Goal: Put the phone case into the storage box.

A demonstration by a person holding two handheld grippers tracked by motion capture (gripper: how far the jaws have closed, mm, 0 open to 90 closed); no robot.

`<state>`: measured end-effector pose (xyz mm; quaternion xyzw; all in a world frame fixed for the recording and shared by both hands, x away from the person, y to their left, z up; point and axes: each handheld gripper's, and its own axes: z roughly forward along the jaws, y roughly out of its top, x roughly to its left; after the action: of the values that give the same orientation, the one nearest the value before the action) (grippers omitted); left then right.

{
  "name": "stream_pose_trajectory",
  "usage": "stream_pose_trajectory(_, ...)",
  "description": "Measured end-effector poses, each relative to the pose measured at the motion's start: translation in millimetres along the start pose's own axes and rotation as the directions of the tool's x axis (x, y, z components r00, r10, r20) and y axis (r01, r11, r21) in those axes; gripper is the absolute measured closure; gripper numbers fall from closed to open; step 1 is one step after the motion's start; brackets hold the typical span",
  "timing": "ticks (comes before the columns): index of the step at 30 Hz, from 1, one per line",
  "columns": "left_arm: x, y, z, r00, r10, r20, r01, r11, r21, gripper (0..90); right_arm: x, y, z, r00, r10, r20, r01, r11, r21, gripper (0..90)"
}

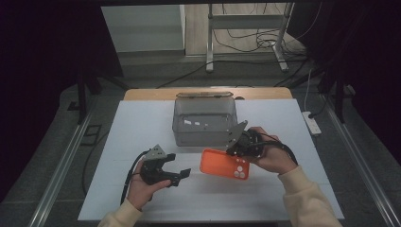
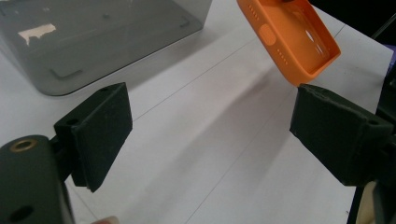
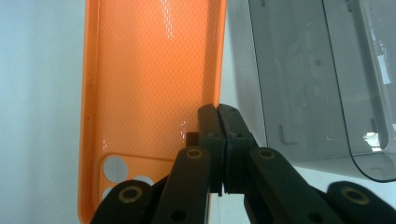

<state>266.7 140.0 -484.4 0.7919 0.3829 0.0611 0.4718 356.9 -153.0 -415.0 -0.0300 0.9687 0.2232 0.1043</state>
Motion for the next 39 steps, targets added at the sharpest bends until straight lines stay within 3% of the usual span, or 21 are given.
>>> stream_pose_trajectory(8, -5.3, 7.0, 7.0, 0.9999, 0.013, 0.004, -0.013, 0.9996, 0.024, 12.5, 1.3, 1.5, 0.9, 0.9999, -0.003, 0.010, 0.002, 1.000, 0.003, 88.7)
stream_pose_trajectory(39, -10.8, 43.2, 30.9, 0.9955, -0.027, 0.091, 0.021, 0.9978, 0.063, 16.9, 1.4, 2.3, 0.9, 0.9990, -0.010, 0.043, 0.011, 1.000, -0.029, 88.7)
